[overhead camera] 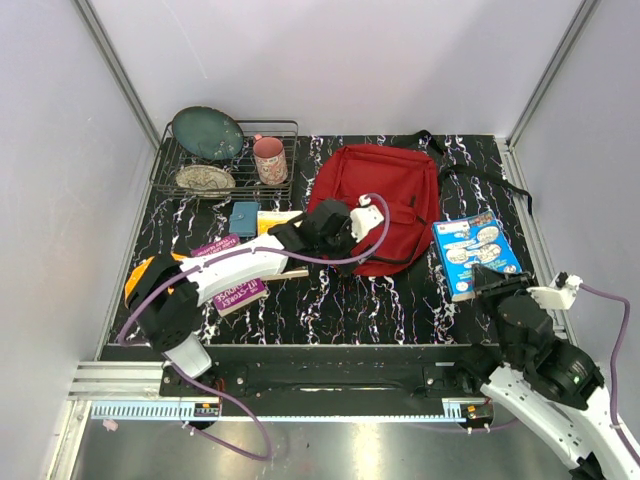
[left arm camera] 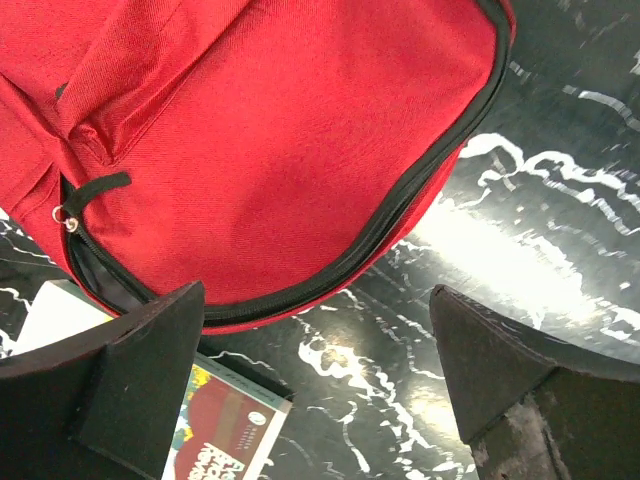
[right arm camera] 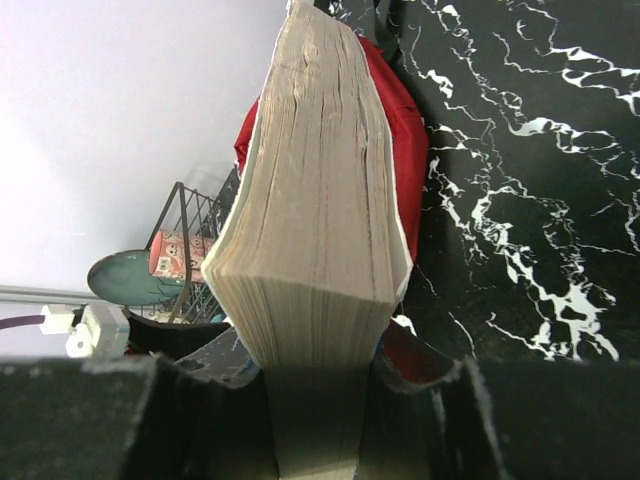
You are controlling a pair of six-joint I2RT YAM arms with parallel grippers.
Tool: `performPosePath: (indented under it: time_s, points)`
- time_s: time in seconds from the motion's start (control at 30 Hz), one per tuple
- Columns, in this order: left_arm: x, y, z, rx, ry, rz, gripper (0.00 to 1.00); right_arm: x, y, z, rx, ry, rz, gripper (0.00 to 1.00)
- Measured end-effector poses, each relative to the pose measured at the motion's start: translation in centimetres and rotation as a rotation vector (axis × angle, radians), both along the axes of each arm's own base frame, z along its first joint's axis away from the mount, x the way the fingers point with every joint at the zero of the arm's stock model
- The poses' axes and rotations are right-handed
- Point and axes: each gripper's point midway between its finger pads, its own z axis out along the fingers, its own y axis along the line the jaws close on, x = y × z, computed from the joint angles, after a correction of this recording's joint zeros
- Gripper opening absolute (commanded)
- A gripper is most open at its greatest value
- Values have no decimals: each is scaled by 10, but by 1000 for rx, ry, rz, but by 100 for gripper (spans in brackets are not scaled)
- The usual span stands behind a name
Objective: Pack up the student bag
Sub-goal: Place the book in the student bag.
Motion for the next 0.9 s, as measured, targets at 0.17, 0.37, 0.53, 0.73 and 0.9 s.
performPosePath:
  time_s: [0.17, 0.37, 0.53, 0.73, 0.9]
  points:
    - [6, 4, -21, 105, -38, -81, 99, -9, -10, -6, -8, 18, -10, 0]
    - [17, -20, -29, 114, -34, -154, 91, -15, -12, -15, -3, 50, -10, 0]
    - [19, -35, -34, 107, -5, -200, 82, -22, -17, -18, 42, 42, -15, 0]
    - [17, -40, -45, 109, 44, -223, 47, -28, -22, -21, 67, 41, -22, 0]
    - [15, -45, -46, 85, 113, -234, 26, -29, -23, -23, 65, 50, -24, 0]
